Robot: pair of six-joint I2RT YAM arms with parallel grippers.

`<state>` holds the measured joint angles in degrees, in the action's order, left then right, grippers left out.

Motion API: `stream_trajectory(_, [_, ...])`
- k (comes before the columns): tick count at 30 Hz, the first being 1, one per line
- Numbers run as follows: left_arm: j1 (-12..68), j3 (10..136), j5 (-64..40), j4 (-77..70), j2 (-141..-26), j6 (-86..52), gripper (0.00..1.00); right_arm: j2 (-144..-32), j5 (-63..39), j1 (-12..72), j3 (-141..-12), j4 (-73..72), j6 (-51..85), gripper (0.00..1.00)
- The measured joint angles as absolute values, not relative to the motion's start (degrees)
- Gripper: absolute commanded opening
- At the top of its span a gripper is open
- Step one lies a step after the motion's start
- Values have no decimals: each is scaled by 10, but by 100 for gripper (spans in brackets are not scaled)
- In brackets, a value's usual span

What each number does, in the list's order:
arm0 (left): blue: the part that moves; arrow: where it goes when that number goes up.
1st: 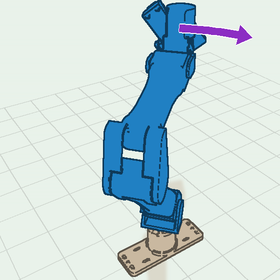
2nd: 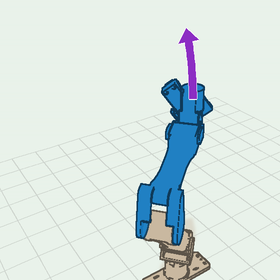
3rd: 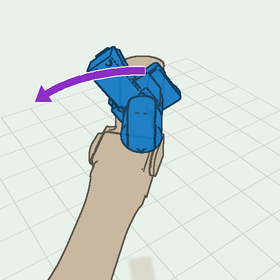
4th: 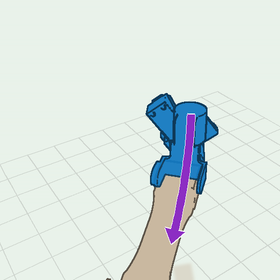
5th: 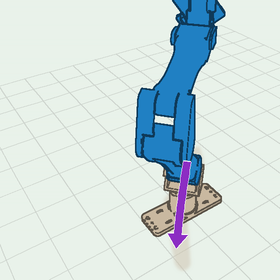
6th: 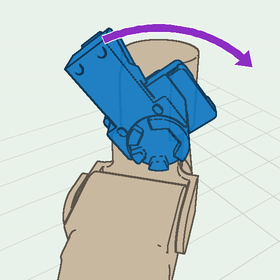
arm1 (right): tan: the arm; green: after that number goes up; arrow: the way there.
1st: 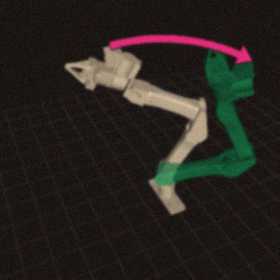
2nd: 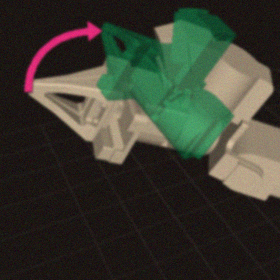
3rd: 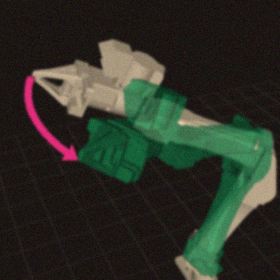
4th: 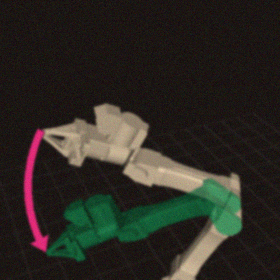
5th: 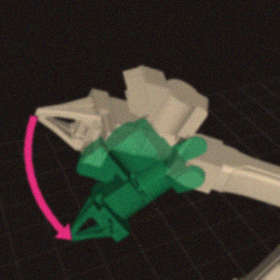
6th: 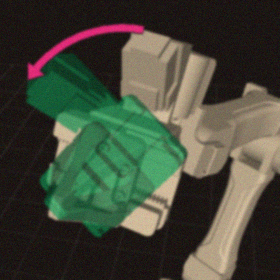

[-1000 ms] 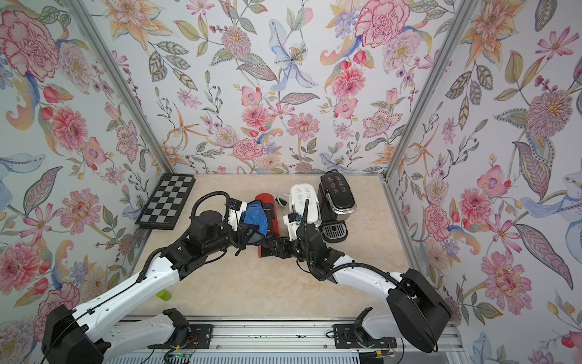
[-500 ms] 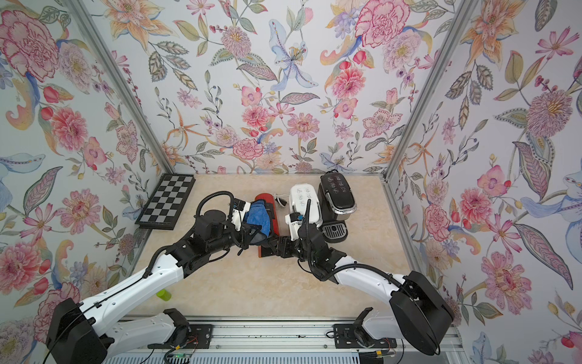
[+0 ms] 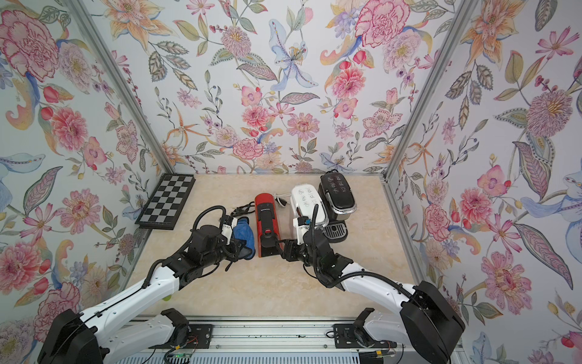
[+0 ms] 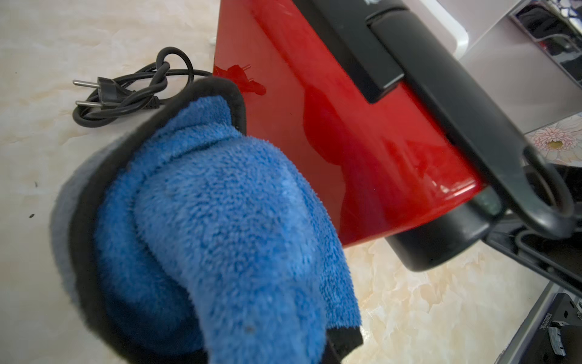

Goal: Wipe the surface of a coffee machine
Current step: Wipe the dirt from the surface of the coffee machine.

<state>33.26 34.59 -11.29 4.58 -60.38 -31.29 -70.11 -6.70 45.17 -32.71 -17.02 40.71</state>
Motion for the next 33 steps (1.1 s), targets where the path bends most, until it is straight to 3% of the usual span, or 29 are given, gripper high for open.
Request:
stream_trajectory(8, [333,274,-135,-9,-597,-346,0,-721,-26,491,-317,-160,417,54])
stream_trajectory(11, [333,268,-135,-16,-592,-355,0,-722,6,519,-307,-157,425,49])
stream_trajectory(17, [333,263,-135,-51,-584,-363,0,-699,107,603,-249,-176,453,17])
stream_trajectory(19, [333,257,-135,-63,-585,-365,0,-699,139,615,-221,-201,472,11])
stream_trajectory(33, [333,242,-135,-108,-609,-369,0,-904,289,607,-206,-420,530,12])
